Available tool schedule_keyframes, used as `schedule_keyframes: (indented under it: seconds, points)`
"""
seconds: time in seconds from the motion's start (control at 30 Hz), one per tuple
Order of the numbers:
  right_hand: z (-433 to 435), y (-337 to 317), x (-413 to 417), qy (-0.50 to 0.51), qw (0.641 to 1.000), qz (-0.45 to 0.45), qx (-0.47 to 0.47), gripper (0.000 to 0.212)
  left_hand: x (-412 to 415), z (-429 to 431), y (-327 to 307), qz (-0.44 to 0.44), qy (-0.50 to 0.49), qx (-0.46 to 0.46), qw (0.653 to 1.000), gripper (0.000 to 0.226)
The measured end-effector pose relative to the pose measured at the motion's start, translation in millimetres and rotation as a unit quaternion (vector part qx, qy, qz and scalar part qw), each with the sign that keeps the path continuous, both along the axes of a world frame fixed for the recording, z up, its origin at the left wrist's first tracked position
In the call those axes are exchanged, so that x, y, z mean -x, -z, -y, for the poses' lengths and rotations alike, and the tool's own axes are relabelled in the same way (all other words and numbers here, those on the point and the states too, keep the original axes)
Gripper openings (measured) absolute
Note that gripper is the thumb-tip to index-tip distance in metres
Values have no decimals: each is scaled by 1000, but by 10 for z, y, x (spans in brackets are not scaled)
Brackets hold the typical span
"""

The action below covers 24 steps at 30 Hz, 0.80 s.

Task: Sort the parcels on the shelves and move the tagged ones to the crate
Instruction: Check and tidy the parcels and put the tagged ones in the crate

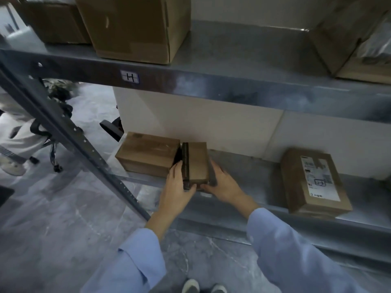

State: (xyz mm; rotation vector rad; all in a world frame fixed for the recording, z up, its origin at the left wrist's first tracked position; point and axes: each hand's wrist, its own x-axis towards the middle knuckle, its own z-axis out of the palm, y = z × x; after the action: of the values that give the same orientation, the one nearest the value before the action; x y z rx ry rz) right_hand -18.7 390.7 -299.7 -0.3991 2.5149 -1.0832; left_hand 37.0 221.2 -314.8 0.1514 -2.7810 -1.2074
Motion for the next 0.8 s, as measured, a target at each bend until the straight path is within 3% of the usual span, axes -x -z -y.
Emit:
schedule_keyframes:
  seconds: [0.2, 0.4, 0.5, 0.63, 0.8]
  points:
    - [71, 43, 36, 26, 997, -15, 74, 86, 158, 20, -25, -4, 16, -61, 998, 80]
    - [-13, -12, -31, 35, 995, -35, 83, 95, 97, -15, -17, -18, 1, -90, 996, 87]
    - [-82, -64, -60, 55, 993, -41, 93, 97, 87, -50, -58, -12, -1, -143, 990, 88]
    - [-131, -126, -66, 86, 990, -33, 107, 89, 125, -60, -144, 42, -28, -277, 959, 92]
    - [-126, -204, -86, 86, 989, -19, 115, 92, 165, -22, -202, 43, -15, -263, 964, 88]
